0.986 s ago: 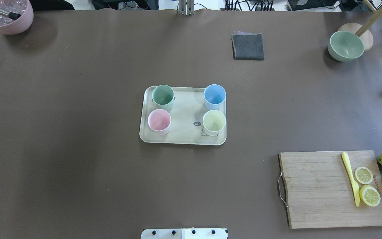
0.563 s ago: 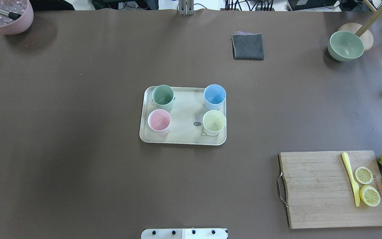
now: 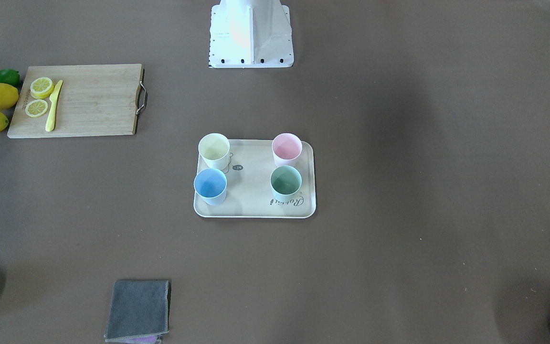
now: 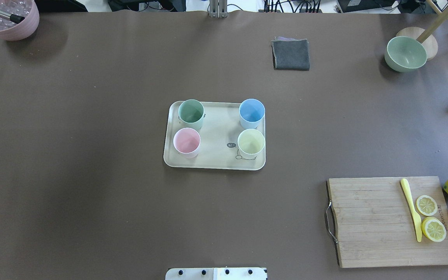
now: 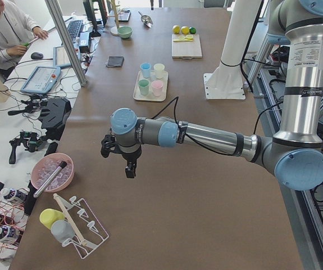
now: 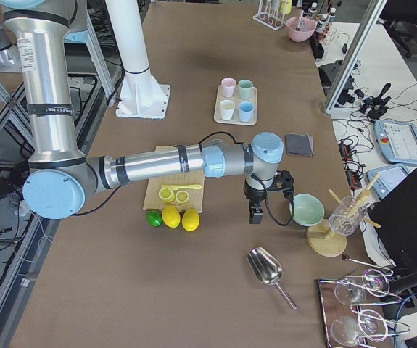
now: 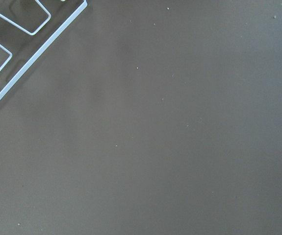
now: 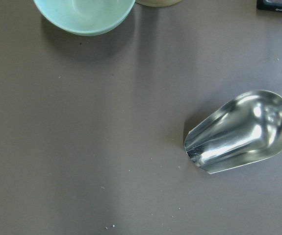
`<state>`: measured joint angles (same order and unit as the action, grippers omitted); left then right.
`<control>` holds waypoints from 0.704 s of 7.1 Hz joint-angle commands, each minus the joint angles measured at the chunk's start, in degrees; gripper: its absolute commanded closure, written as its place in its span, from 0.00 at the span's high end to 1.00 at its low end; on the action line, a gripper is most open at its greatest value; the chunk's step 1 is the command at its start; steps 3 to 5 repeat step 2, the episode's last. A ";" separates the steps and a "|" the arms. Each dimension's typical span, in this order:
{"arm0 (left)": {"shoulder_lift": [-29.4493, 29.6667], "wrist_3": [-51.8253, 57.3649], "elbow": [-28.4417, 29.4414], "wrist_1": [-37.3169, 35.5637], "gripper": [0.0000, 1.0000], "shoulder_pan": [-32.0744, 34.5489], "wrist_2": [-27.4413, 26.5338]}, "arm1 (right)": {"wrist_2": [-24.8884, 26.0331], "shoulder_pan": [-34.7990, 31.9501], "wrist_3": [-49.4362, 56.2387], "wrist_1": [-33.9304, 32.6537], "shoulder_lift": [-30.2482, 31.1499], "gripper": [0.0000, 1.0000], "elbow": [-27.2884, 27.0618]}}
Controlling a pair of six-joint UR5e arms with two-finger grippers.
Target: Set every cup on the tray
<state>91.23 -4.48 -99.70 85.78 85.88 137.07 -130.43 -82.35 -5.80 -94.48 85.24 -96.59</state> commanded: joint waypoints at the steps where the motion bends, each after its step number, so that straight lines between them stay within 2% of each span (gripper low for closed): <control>1: 0.08 0.00 -0.15 0.00 0.98 -0.01 -2.49 | -0.09 0.00 0.00 0.00 0.10 1.00 0.00; 5: 0.08 0.00 -0.32 0.00 0.98 -0.01 -2.51 | -0.09 0.00 0.00 0.00 0.10 1.00 0.00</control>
